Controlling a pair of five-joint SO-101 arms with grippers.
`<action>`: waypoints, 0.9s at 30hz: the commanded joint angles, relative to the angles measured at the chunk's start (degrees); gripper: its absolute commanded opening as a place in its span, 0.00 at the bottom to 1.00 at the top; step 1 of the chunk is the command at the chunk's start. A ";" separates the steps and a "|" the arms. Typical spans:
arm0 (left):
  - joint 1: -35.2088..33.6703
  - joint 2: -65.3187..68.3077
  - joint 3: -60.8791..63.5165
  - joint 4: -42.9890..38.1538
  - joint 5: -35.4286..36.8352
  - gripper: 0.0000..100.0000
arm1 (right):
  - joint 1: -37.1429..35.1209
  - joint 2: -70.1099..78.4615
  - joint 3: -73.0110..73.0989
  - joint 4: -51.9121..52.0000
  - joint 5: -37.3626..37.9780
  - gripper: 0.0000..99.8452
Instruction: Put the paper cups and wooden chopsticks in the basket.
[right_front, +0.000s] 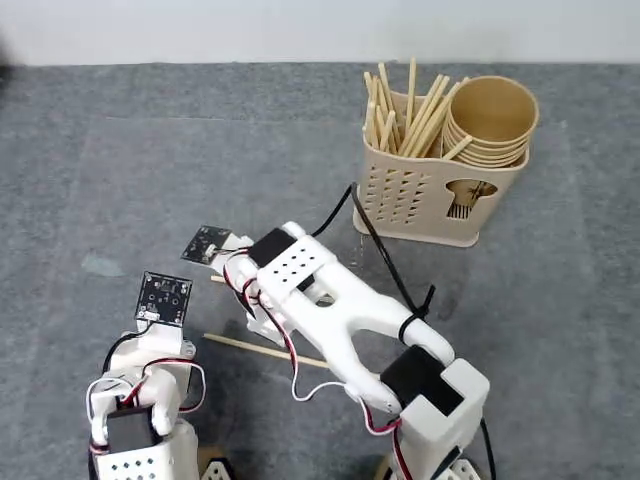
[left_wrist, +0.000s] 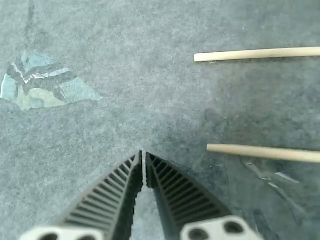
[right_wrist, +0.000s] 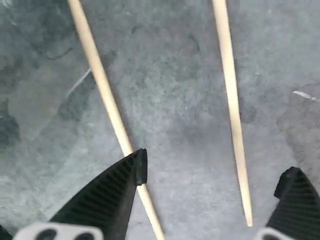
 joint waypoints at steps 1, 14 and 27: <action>0.00 -0.88 -0.40 0.44 0.35 0.02 | 0.31 1.54 -2.81 -3.38 -0.79 0.40; 0.00 -0.88 -0.40 0.44 0.35 0.02 | 7.34 15.78 -9.85 -9.71 -0.62 0.24; 0.00 -0.88 -0.40 0.44 0.35 0.02 | 8.57 15.87 -15.38 -5.23 1.41 0.01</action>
